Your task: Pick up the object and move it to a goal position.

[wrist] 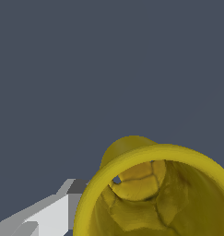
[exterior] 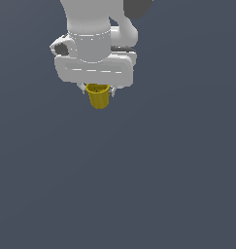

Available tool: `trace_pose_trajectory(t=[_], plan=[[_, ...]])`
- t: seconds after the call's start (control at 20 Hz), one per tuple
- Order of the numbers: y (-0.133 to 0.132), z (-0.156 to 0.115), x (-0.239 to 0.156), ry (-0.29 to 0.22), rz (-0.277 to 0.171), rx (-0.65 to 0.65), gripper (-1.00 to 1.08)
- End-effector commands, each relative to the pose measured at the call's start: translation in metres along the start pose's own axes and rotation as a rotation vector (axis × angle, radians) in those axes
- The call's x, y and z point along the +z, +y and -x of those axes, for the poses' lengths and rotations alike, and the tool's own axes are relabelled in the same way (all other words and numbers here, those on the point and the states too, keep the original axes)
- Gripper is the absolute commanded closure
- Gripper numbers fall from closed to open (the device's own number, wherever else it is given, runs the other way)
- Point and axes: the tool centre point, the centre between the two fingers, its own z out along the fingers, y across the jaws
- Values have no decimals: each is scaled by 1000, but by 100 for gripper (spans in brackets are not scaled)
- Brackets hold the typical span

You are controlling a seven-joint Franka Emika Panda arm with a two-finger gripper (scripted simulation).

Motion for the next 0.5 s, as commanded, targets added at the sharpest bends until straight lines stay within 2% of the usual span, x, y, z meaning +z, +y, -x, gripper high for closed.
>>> trace_pose_trajectory(t=[0.0, 0.45], plan=[[2, 0, -18, 0, 0, 0, 108], [5, -2, -49, 0, 0, 0, 108]])
